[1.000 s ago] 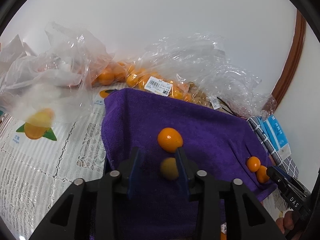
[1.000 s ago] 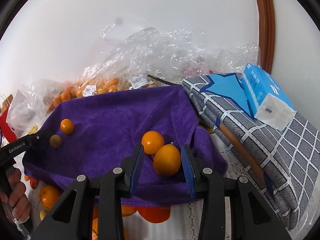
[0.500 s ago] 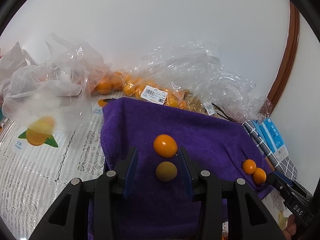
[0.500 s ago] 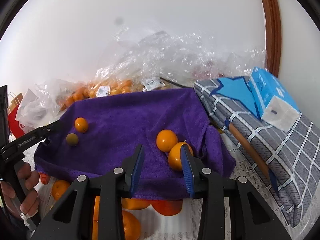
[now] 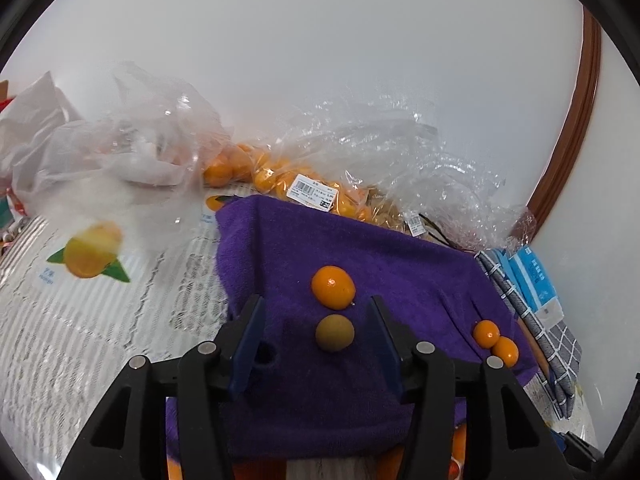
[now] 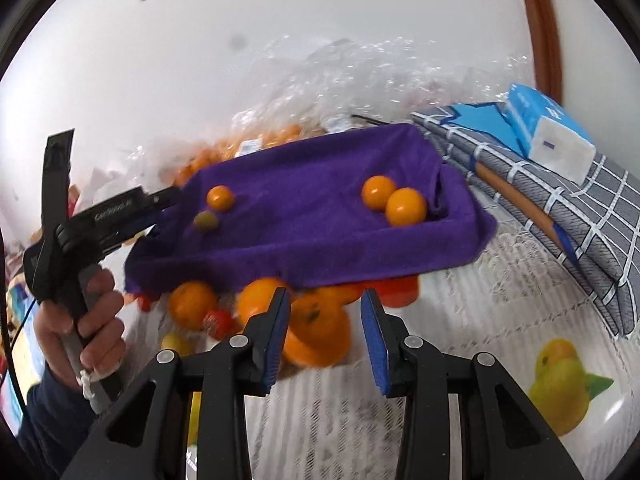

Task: Organize fruits
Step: 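Withdraw both open grippers from the towel toward the loose fruit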

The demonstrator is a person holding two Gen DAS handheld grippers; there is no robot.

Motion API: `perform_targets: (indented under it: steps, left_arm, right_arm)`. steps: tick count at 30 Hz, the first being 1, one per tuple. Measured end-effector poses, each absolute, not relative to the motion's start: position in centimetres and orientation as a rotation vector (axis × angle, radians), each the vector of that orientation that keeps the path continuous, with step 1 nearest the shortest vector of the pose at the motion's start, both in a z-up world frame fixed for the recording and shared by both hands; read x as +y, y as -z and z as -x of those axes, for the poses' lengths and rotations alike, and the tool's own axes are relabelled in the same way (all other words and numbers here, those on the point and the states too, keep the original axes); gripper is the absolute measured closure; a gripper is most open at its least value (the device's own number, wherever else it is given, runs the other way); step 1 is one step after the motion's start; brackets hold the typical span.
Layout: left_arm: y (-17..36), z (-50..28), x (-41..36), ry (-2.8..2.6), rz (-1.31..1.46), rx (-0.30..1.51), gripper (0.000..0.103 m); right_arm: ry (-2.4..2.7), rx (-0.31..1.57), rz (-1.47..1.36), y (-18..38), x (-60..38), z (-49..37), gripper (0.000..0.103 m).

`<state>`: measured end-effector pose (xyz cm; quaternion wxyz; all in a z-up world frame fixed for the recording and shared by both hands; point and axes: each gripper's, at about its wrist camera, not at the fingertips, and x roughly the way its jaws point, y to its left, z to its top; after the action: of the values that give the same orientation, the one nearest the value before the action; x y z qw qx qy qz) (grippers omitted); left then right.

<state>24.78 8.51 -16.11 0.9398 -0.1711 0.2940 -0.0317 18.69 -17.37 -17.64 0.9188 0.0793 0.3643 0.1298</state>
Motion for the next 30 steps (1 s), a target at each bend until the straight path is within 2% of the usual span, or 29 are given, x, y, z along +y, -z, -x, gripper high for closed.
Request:
perform_targets:
  steps: [12,21,30]
  left_arm:
    - [16.0,-20.6,10.0,0.031,0.377,0.596,0.051]
    - [16.5,-17.9,8.8,0.062,0.329,0.626,0.051]
    - [17.4,-16.3,4.9,0.329,0.264,0.736,0.051]
  right_arm:
    - [-0.285,0.863,-0.172,19.2,-17.0,-20.2,0.059]
    - [-0.181,0.733,-0.169,17.8,-18.5,-18.2,0.061]
    - [-0.089,0.717,-0.228,17.7,-21.7,-16.0,0.061]
